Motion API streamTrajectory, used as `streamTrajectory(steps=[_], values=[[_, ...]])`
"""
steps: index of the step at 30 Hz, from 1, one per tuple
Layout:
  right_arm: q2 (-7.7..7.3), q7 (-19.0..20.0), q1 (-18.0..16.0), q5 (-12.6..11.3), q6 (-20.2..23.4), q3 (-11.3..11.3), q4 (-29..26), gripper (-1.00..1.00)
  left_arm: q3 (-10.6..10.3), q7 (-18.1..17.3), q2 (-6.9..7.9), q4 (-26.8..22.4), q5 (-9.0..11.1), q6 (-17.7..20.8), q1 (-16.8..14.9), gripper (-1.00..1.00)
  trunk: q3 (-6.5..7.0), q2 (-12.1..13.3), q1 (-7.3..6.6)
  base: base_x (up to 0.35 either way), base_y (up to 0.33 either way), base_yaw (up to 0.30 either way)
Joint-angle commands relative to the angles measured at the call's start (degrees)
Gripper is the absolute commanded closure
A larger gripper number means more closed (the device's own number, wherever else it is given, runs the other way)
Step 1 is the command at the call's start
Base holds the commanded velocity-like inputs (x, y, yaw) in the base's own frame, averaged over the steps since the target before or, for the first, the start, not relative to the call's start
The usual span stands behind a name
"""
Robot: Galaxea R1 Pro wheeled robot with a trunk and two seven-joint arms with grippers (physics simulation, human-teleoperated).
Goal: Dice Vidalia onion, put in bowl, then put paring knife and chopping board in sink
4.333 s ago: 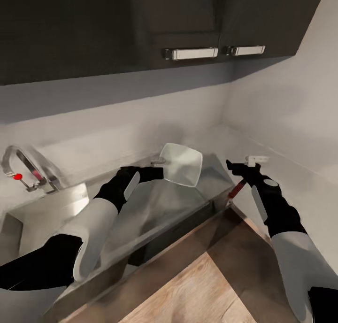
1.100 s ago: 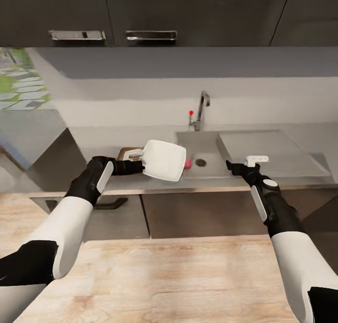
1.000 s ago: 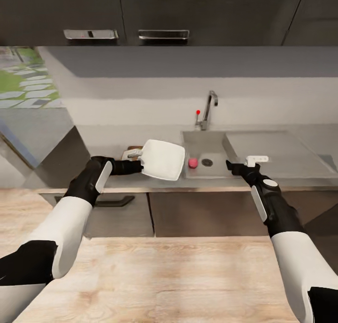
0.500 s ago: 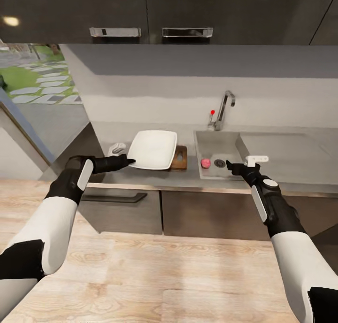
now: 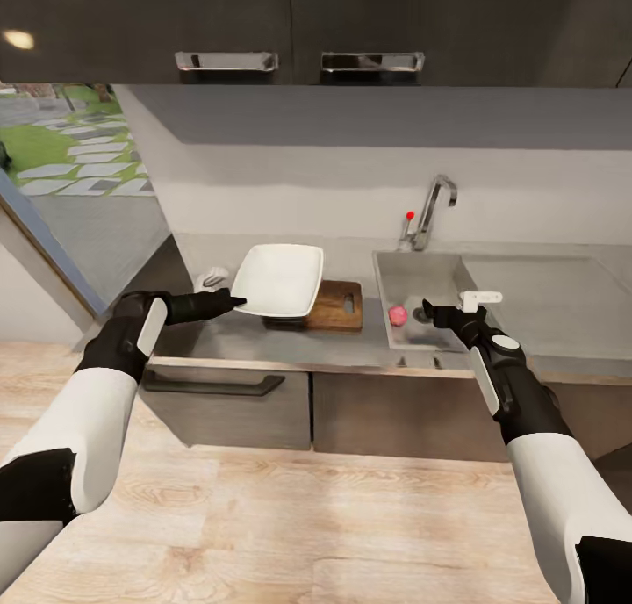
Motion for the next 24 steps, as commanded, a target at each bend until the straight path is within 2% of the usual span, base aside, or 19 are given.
streamTrajectory(steps=[1,13,24], values=[[0.02,0.28,-0.04,-0.23,0.35,-0.12,-0.09,-1.0,0.08,-0.06,0.03,0.0,0.39,0.38,-0.05,1.0,-0.1,-0.1,0.06,0.273,0.183,0.0],[0.02,0.28,-0.04,-0.21,0.34,-0.12,-0.09,-1.0,0.11,-0.08,0.01,0.0,0.39,0.38,-0.05,1.0,-0.1,-0.1,0.06,0.265,0.21,0.0],[0.02,0.28,-0.04,-0.23,0.35,-0.12,-0.09,-1.0,0.15,-0.06,0.74,0.41,0.39,0.39,-0.05,1.0,-0.1,-0.1,0.06,0.077,0.304,0.0]])
